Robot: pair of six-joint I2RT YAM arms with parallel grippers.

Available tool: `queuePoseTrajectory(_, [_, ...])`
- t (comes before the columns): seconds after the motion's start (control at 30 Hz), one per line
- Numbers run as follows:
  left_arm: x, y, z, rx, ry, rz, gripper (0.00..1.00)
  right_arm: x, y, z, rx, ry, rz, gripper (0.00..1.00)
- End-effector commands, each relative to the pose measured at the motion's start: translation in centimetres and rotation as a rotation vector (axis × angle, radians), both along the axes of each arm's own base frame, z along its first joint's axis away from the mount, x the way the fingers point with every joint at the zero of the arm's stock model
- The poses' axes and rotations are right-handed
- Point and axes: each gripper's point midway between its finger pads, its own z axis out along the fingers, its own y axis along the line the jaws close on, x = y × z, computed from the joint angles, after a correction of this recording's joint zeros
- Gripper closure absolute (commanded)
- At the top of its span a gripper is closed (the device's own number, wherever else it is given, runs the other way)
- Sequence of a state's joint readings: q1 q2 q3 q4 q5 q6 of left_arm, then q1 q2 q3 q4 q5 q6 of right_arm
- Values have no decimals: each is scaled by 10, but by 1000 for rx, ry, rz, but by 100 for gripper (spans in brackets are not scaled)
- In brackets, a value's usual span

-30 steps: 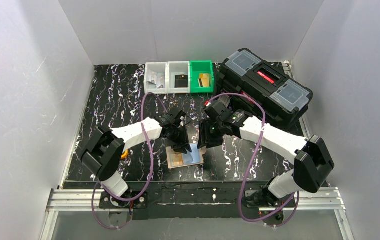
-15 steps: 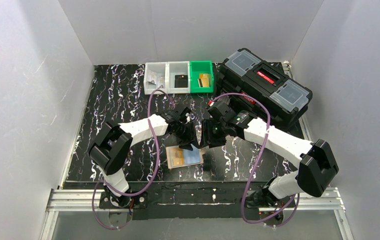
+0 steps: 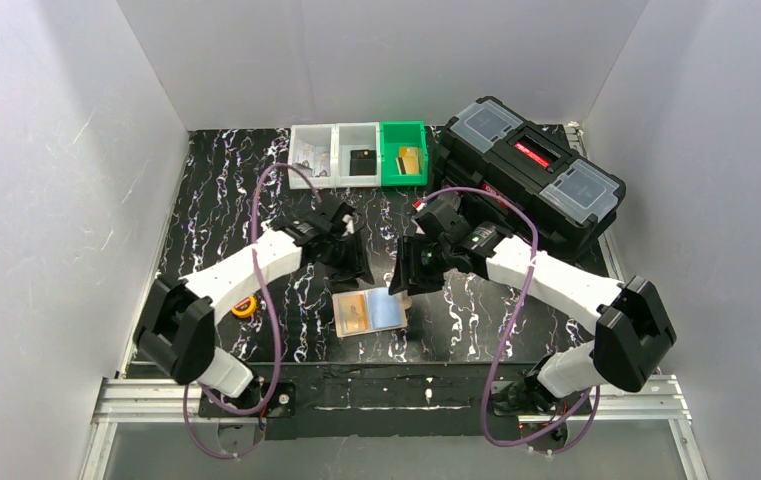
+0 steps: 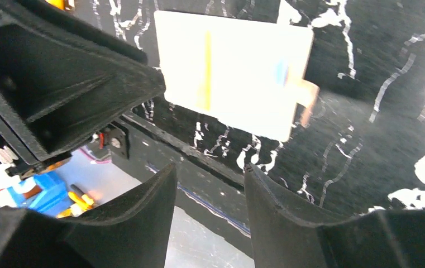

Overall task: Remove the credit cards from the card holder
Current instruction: Remove the credit card from the card holder.

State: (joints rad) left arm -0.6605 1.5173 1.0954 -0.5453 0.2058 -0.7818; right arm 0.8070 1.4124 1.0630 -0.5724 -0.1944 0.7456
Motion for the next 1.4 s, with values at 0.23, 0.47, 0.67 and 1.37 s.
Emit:
queuePoseTrajectory(0.23, [-29,67,-26,60,87,89,75,7,65,-11,214,143,50,51])
queuePoseTrajectory(0.47, [-31,61,-48,50,141,90,85,6,78,-32,218,204,56,54])
queuePoseTrajectory(0.67, [-33,67,-65,85,162,108,90,3,84,-52,215,249,57,55])
queuePoseTrajectory(1.37, [-41,66,-89,94,224,121,100,-5,78,-100,135,313,43,55])
